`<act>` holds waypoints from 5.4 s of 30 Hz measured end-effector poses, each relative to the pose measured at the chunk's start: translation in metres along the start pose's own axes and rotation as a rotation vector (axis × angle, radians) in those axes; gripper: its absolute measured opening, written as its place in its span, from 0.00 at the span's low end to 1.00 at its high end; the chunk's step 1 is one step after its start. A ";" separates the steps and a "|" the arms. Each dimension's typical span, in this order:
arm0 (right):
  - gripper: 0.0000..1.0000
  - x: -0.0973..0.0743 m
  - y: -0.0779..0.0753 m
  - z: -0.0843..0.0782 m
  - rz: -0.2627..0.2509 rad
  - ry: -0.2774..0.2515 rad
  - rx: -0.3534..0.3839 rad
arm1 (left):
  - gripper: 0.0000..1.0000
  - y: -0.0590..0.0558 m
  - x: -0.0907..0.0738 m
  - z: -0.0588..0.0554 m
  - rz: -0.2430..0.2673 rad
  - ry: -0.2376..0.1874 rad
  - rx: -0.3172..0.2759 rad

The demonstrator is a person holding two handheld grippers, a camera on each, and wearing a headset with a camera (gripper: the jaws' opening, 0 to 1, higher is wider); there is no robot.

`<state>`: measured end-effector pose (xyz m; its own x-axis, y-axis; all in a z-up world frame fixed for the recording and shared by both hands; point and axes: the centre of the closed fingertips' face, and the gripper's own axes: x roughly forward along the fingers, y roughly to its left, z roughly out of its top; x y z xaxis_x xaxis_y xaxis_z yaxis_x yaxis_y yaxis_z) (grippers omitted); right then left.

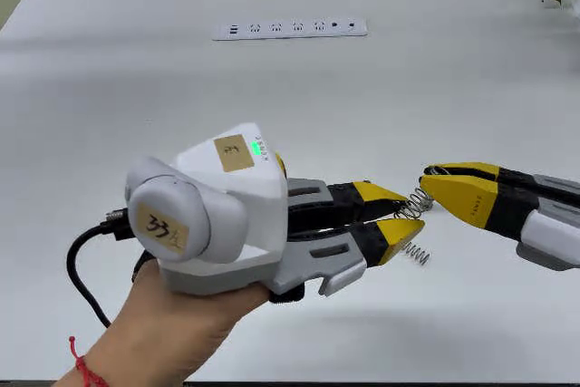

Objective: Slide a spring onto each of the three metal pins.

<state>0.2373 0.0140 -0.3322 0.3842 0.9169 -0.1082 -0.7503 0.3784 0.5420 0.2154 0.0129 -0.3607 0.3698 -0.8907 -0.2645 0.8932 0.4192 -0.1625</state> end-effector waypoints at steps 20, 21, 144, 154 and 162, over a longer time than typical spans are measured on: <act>0.11 0.008 0.022 -0.004 0.017 0.105 -0.152 | 0.12 -0.005 0.002 -0.008 -0.019 0.028 -0.001; 0.11 0.008 0.023 -0.005 0.017 0.112 -0.161 | 0.12 -0.005 0.002 -0.008 -0.020 0.030 -0.002; 0.12 0.000 0.024 -0.037 0.589 1.195 -0.986 | 0.11 -0.009 0.005 -0.003 -0.063 -0.025 0.012; 0.12 0.001 0.026 -0.033 0.570 1.174 -0.972 | 0.17 -0.003 -0.004 -0.011 -0.037 -0.013 0.019; 0.12 0.006 0.020 -0.021 0.516 1.141 -0.958 | 0.34 0.010 -0.021 -0.026 0.020 0.019 0.052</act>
<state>0.2130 0.0300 -0.3392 -0.2703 0.4093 -0.8715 -0.8854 -0.4612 0.0579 0.2096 0.0403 -0.3814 0.3835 -0.8783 -0.2857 0.8979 0.4269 -0.1073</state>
